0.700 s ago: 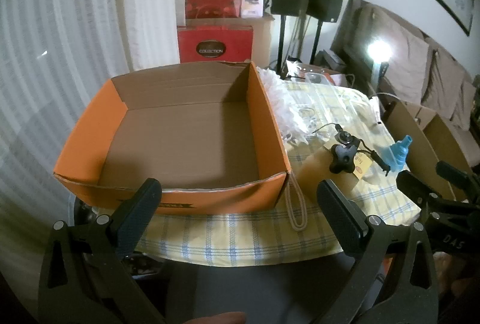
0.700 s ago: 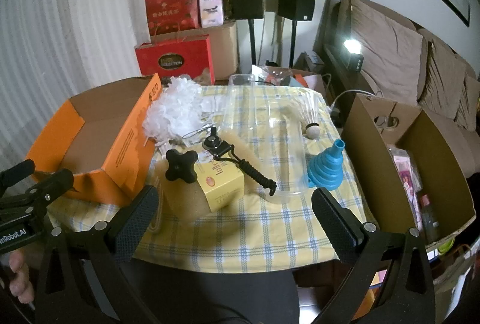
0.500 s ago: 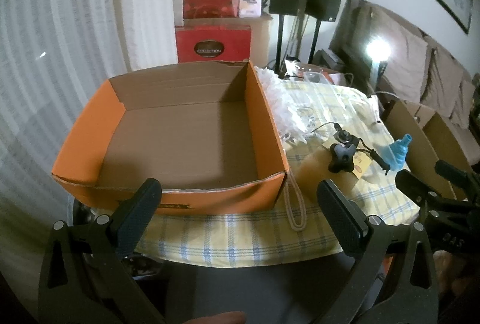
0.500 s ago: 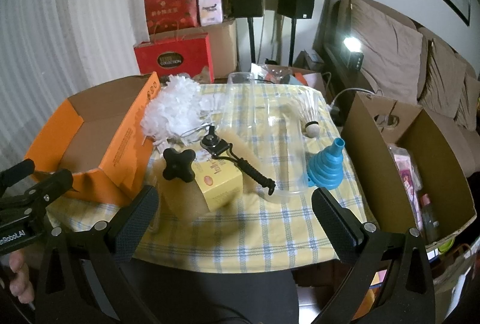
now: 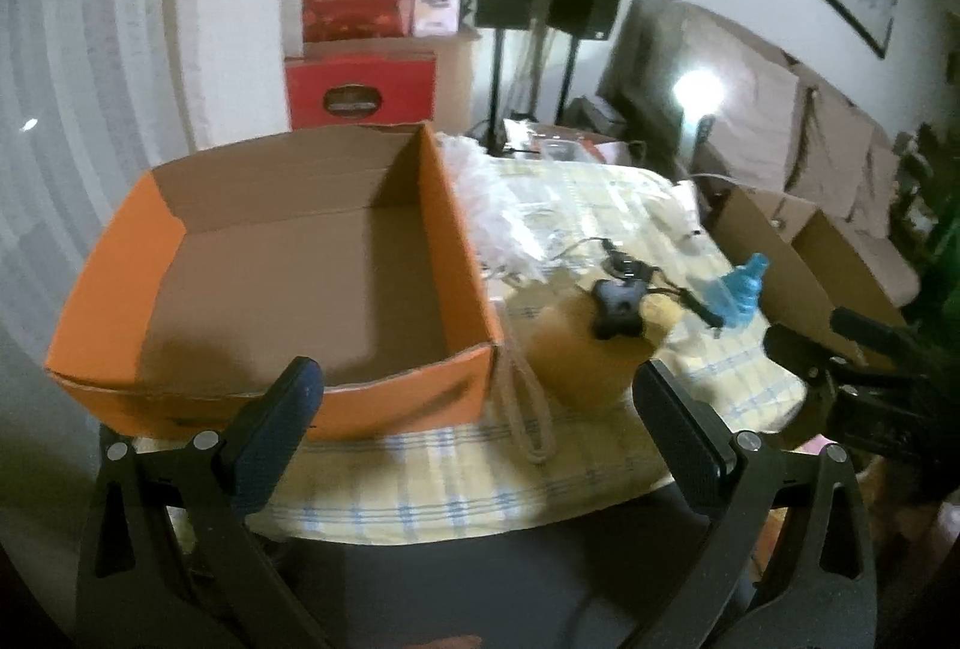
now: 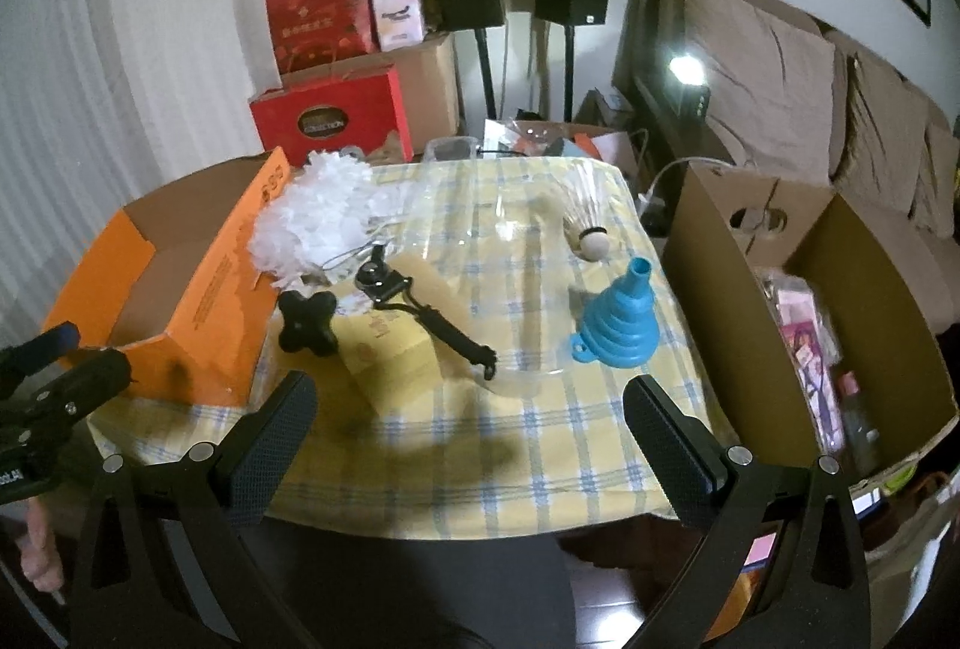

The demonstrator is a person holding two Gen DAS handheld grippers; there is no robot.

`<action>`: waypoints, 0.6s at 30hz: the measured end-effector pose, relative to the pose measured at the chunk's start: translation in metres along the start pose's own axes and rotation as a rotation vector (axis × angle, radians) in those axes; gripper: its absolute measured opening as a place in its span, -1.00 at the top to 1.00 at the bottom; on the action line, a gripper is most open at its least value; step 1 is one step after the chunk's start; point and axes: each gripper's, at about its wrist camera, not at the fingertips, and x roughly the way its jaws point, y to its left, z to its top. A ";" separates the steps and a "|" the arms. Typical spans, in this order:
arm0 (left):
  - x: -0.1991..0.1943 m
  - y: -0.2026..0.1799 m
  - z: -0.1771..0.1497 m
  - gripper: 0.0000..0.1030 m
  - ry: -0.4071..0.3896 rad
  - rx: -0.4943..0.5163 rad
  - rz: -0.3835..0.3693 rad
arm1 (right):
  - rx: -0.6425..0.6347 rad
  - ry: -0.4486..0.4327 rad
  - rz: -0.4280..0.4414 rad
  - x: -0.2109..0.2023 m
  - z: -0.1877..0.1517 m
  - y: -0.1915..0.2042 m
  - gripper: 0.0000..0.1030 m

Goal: Organize objects
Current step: 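Move the left gripper over the table toward the clear plastic tray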

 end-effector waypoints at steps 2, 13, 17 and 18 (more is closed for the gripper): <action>-0.001 -0.002 0.001 -1.00 -0.004 -0.008 -0.039 | 0.007 -0.003 -0.005 -0.001 -0.001 -0.004 -0.99; 0.023 -0.033 0.018 -0.84 0.010 0.062 -0.103 | -0.002 0.008 -0.036 0.007 -0.005 -0.024 -0.74; 0.040 -0.049 0.021 -0.58 0.045 0.102 -0.132 | -0.025 0.036 -0.037 0.019 -0.008 -0.027 -0.50; 0.044 -0.052 0.022 -0.56 0.054 0.109 -0.133 | -0.026 0.044 -0.028 0.023 -0.009 -0.028 -0.43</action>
